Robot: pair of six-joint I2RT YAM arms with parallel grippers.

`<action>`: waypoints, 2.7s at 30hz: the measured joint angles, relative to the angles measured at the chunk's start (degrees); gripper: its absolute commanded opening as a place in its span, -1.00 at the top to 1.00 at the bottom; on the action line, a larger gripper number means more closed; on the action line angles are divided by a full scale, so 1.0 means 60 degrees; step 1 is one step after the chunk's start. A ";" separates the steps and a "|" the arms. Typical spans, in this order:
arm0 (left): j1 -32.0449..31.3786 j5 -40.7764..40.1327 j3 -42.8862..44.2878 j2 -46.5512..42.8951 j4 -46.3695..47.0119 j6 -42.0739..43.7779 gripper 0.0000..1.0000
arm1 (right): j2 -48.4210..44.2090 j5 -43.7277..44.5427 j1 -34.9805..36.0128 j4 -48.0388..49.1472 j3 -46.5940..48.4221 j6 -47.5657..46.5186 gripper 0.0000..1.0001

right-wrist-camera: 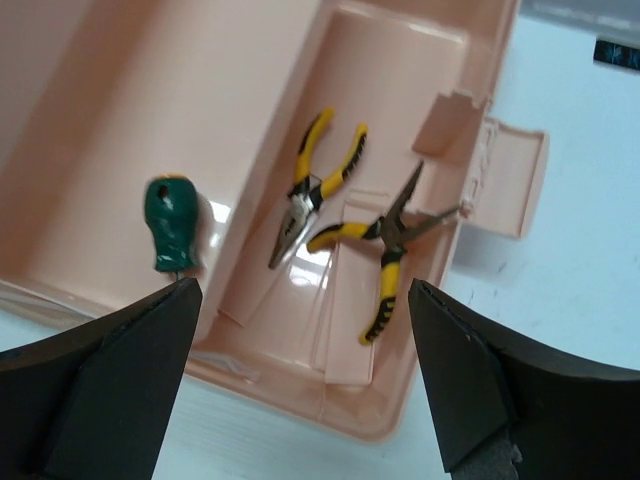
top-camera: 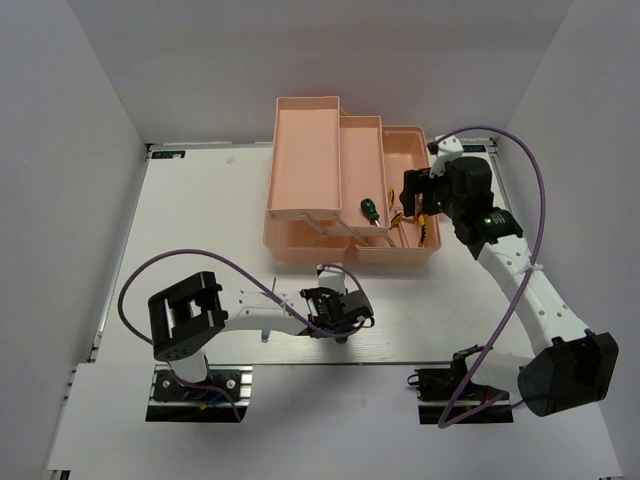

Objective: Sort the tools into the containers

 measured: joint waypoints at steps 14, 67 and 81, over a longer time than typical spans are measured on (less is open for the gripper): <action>-0.0586 -0.0335 0.2754 -0.0415 -0.0492 0.3067 0.98 | -0.0849 -0.0790 -0.1457 -0.0175 -0.1435 0.0652 0.53; 0.3311 -0.2193 0.0900 -0.8688 -0.1140 0.5231 0.33 | -0.0229 -0.6747 0.2881 -0.2211 -0.2441 -0.2900 1.00; 0.3351 -0.2004 -0.2470 -0.7537 -0.7187 -0.2051 -0.72 | 0.3249 -0.2371 0.6528 -0.1537 -0.0339 -0.0772 0.20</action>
